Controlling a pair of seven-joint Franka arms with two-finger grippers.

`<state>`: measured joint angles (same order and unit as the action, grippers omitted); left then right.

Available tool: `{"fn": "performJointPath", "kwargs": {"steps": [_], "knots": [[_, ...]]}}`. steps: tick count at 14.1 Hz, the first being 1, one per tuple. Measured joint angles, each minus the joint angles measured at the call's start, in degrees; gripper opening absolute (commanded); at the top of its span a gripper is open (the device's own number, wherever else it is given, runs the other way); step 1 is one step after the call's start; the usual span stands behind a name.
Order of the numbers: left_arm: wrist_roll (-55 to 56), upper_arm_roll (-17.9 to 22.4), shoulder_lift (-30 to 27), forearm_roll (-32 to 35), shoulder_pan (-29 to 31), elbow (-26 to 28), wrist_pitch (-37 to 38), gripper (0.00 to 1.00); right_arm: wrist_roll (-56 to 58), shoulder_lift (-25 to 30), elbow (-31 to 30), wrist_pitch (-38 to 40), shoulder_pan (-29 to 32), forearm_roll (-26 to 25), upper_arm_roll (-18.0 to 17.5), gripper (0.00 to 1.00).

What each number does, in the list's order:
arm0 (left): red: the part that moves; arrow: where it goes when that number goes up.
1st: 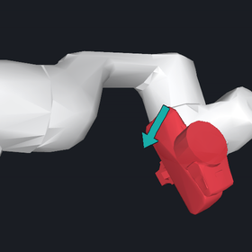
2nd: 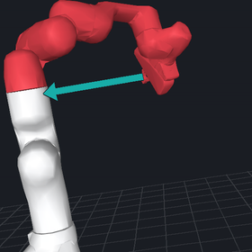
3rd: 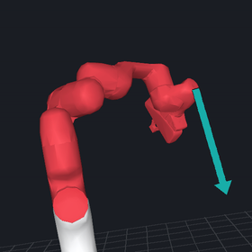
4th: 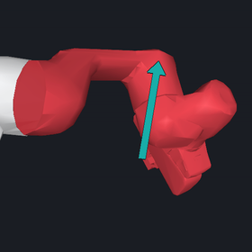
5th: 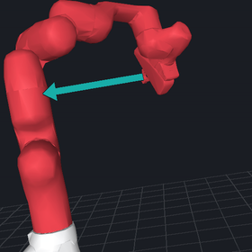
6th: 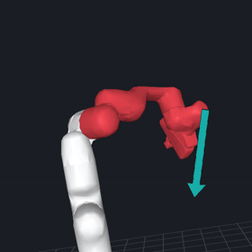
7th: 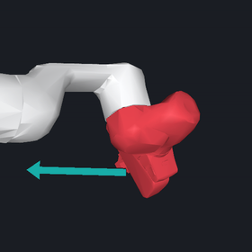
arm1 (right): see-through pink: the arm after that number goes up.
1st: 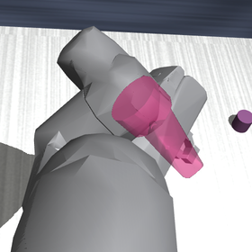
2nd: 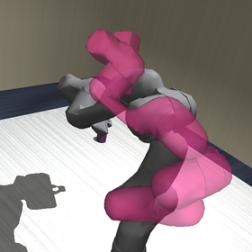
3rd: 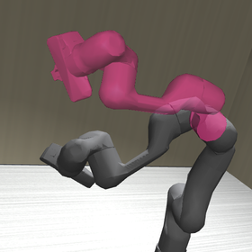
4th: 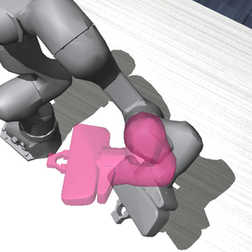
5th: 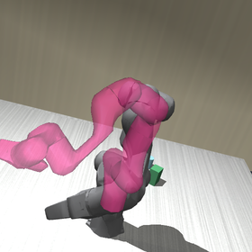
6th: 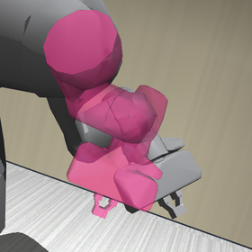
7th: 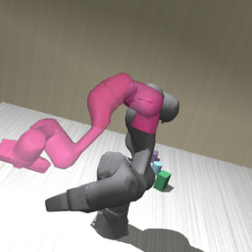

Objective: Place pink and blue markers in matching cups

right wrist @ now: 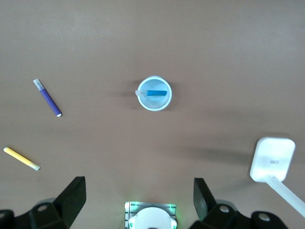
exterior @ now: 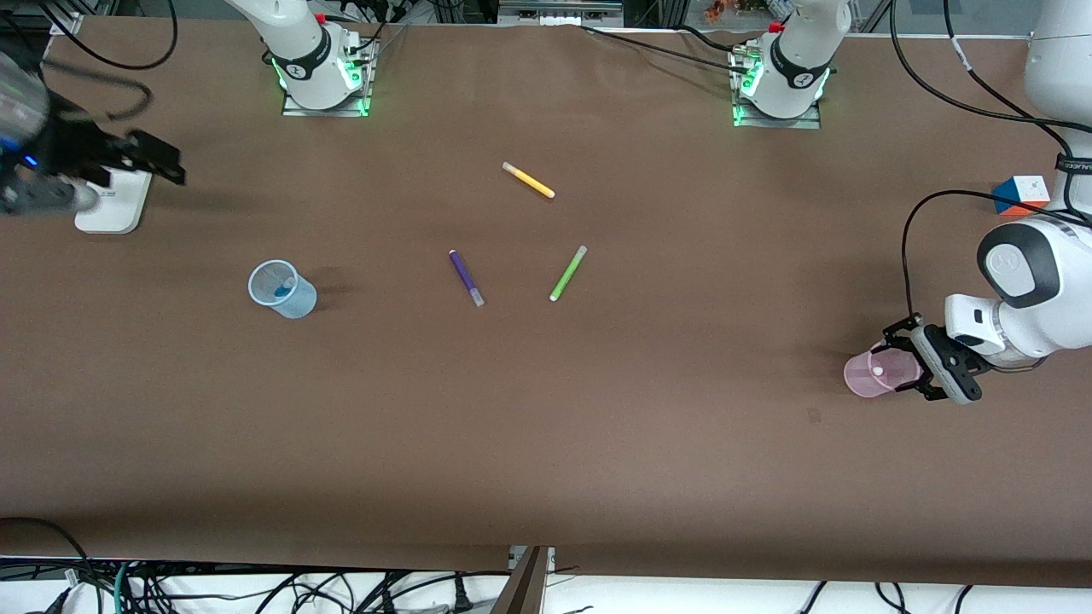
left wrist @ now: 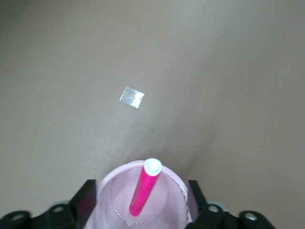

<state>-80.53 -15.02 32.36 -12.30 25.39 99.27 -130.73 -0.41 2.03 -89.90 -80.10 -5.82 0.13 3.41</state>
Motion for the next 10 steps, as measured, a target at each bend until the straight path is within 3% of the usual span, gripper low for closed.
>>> {"fn": "performJointPath", "kwargs": {"steps": [2,4,7,10], "knots": [[0.49,-0.29,-1.03,0.00,-0.02,-1.45,1.49,1.00,0.00,1.77,-0.68,0.27,0.13,-0.34,0.52,1.00],[4.92,-0.84,-3.10,0.29,-0.26,-4.90,8.64,1.00,-0.02,1.51,-1.20,0.67,0.16,-0.41,1.07,1.00],[20.49,-1.53,-7.56,6.18,-2.88,-12.73,24.18,1.00,-0.07,0.70,-1.28,0.69,0.24,-0.40,1.31,1.00],[39.62,-1.69,-12.13,11.34,-9.39,-19.64,38.56,1.00,-0.08,0.40,-1.01,0.69,0.24,-0.40,1.30,1.00]]}}
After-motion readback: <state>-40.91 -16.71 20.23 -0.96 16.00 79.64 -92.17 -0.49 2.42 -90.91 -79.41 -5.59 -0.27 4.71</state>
